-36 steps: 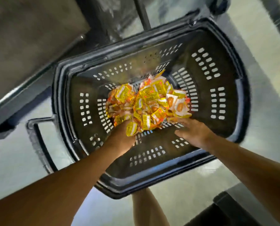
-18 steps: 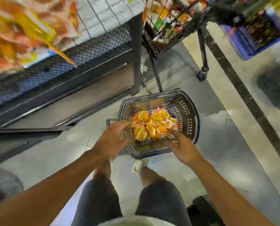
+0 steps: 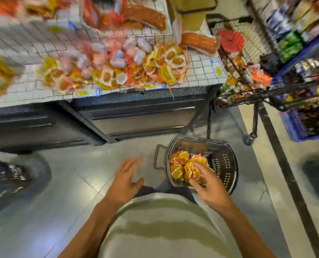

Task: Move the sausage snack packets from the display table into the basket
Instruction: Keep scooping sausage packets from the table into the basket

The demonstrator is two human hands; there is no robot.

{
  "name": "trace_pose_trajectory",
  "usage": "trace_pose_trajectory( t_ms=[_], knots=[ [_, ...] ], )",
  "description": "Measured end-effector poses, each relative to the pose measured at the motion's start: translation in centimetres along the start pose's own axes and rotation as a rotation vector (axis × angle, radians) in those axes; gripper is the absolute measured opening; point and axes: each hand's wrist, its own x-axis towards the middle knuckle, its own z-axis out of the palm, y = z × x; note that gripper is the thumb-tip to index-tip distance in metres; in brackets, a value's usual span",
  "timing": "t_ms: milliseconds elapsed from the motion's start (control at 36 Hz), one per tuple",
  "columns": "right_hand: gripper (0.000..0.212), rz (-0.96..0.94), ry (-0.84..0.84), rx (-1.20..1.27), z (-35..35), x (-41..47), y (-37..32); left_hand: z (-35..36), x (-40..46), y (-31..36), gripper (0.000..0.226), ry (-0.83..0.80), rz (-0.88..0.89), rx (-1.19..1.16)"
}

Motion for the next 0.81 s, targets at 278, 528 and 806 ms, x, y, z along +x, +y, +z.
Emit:
trace_pose_trajectory(
  t_ms=[278, 528, 806],
  knots=[
    [0.059, -0.016, -0.053, -0.018, 8.3, 1.4, -8.1, -9.9, -3.5, -8.4, 0.057, 0.044, -0.201, -0.124],
    [0.061, 0.039, -0.171, -0.057, 16.2, 3.5, -15.6, -17.8, -8.2, -16.6, 0.055, 0.144, -0.282, -0.190],
    [0.054, 0.034, -0.212, -0.076, 18.1, 6.8, -19.4, -23.2, -7.2, -20.9, 0.056, 0.206, -0.313, -0.158]
  ],
)
